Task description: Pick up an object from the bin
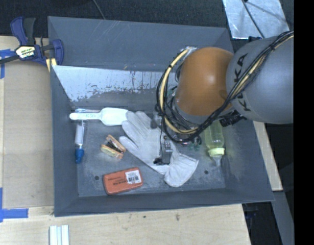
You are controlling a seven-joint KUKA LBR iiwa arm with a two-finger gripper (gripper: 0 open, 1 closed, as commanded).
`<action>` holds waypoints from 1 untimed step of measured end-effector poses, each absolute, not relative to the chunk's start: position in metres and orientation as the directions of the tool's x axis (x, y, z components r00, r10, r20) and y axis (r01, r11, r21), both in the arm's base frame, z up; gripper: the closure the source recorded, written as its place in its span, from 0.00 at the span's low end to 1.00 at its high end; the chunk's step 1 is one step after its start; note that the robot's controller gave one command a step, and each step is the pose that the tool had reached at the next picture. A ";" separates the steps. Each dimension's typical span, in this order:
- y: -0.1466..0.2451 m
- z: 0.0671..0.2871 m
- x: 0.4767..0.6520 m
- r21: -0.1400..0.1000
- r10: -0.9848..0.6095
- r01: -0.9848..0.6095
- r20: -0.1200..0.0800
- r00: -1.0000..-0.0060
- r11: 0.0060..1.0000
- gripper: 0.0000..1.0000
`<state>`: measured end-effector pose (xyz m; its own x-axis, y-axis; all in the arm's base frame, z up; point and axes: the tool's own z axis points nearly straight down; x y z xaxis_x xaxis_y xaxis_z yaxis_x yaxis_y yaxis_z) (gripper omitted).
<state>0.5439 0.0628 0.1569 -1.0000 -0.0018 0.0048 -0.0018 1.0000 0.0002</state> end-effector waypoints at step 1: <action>0.063 0.162 0.545 0.001 0.000 0.000 -0.003 -1.000 1.000 0.00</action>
Offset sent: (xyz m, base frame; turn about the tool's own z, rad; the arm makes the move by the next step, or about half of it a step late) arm -0.0036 0.0193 -0.0756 -0.1093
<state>0.5454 0.0625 0.1616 -1.0000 -0.0003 -0.0030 -0.0003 1.0000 0.0008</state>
